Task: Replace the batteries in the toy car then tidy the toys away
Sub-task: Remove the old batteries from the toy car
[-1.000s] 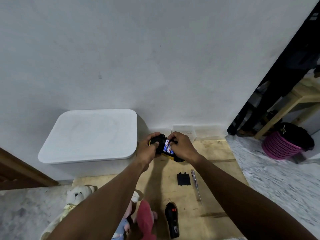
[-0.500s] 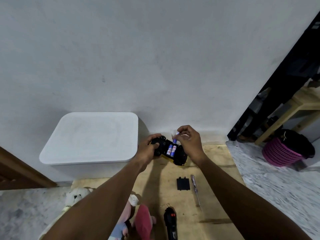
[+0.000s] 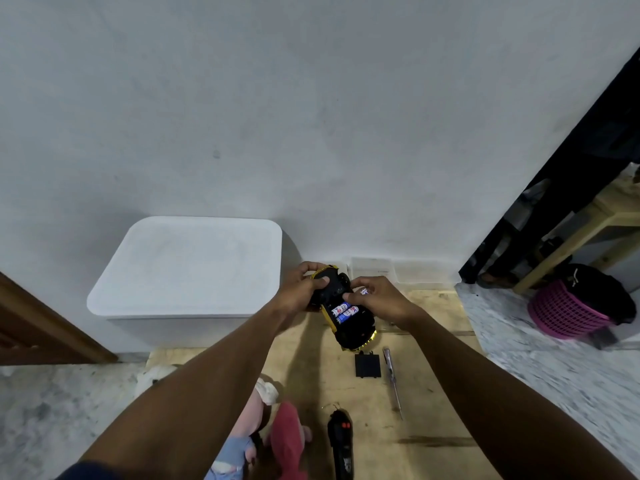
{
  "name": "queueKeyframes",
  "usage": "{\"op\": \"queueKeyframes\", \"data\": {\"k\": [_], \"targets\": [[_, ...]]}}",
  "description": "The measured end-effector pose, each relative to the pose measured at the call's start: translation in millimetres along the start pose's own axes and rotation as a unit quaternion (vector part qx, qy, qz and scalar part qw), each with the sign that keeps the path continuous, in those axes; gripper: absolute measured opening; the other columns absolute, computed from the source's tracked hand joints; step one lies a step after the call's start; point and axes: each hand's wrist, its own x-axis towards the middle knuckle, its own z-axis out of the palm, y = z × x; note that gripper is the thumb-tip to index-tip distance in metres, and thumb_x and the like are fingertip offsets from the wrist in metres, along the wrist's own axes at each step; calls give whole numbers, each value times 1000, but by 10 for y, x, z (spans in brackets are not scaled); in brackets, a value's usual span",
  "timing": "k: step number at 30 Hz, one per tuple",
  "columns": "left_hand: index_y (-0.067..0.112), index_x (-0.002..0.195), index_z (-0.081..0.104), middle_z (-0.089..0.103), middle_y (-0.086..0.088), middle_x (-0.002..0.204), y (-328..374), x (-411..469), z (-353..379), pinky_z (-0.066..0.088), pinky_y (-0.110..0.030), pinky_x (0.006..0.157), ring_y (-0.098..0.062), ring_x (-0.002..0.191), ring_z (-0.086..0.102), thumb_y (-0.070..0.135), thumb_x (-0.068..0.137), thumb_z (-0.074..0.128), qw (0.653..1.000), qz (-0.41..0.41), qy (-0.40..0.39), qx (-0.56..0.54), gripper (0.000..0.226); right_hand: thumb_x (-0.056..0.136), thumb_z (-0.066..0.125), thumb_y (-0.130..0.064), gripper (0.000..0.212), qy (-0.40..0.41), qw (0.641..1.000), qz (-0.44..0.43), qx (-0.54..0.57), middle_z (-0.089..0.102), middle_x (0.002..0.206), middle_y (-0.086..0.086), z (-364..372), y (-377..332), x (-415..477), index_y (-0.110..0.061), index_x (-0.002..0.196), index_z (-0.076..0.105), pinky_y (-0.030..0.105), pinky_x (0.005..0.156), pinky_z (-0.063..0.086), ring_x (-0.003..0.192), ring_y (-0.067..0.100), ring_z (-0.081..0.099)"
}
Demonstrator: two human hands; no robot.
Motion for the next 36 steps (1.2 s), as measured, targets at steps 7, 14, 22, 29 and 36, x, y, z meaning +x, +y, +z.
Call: {"op": "queueKeyframes", "data": {"k": [7,14,22,29,36], "targets": [[31,135,49,70,-4,110,-94,9,2,56,-37,81,-18,99,69,21,84,78,1000,12,-20,-3,59,89,72,-22,22,99,992,13,79,73,104,12,19,6,69,-13,108,70,36,71,59,91,27,73],[47,149,31,60,-5,131,-135,-19,50,59,-50,86,-25,113,65,-1,74,80,997,-2,-74,-8,101,89,72,-24,8,185,971,59,142,73,100,10,123,-92,183,-22,96,67,44,72,58,85,30,72],[36,150,37,65,-1,120,-85,-6,-41,60,-38,80,-19,104,67,-14,83,65,997,1,-78,-2,88,83,77,-20,37,272,956,-100,-57,63,98,-2,88,-155,41,-26,115,62,20,69,43,87,9,60],[29,148,43,71,4,107,-27,-11,-73,53,-19,62,-8,88,68,-12,87,59,995,-16,-87,52,75,85,70,-12,35,77,916,-238,-314,54,126,-7,9,-218,27,-25,117,70,18,84,43,109,14,57],[25,142,53,72,-4,117,7,-35,-121,53,-20,68,-15,99,68,-10,87,58,993,-6,-101,62,65,89,65,-20,41,34,877,-259,-404,46,137,-11,-42,-266,35,-35,127,62,36,86,52,108,17,60]]}}
